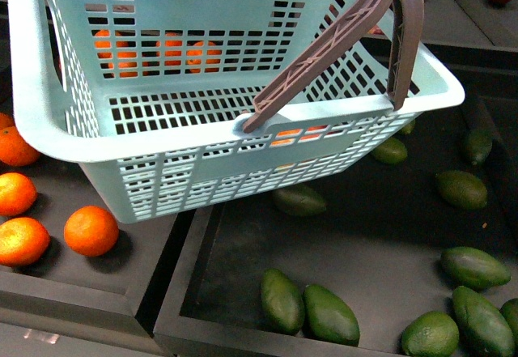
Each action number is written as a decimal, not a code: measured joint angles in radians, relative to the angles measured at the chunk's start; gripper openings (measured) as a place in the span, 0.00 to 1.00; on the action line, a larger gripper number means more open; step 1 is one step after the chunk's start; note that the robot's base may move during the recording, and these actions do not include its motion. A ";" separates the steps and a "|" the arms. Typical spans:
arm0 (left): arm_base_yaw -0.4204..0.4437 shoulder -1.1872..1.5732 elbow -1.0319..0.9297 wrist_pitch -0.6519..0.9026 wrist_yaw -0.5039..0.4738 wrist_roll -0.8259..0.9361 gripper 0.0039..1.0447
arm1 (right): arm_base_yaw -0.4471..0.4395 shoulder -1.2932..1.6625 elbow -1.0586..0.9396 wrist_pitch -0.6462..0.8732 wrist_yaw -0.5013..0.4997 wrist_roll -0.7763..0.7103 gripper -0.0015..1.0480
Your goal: Pick mango and avocado into basket
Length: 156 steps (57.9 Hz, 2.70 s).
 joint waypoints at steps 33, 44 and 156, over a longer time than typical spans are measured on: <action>-0.026 0.000 0.000 0.000 0.028 -0.023 0.05 | -0.558 1.539 0.521 0.424 -0.437 -0.540 0.93; -0.020 0.000 0.000 0.000 0.019 -0.019 0.05 | -0.616 1.804 0.652 0.275 -0.490 -0.900 0.93; -0.021 0.000 0.000 0.000 0.029 -0.020 0.05 | -0.350 2.611 1.208 0.074 -0.373 -1.065 0.93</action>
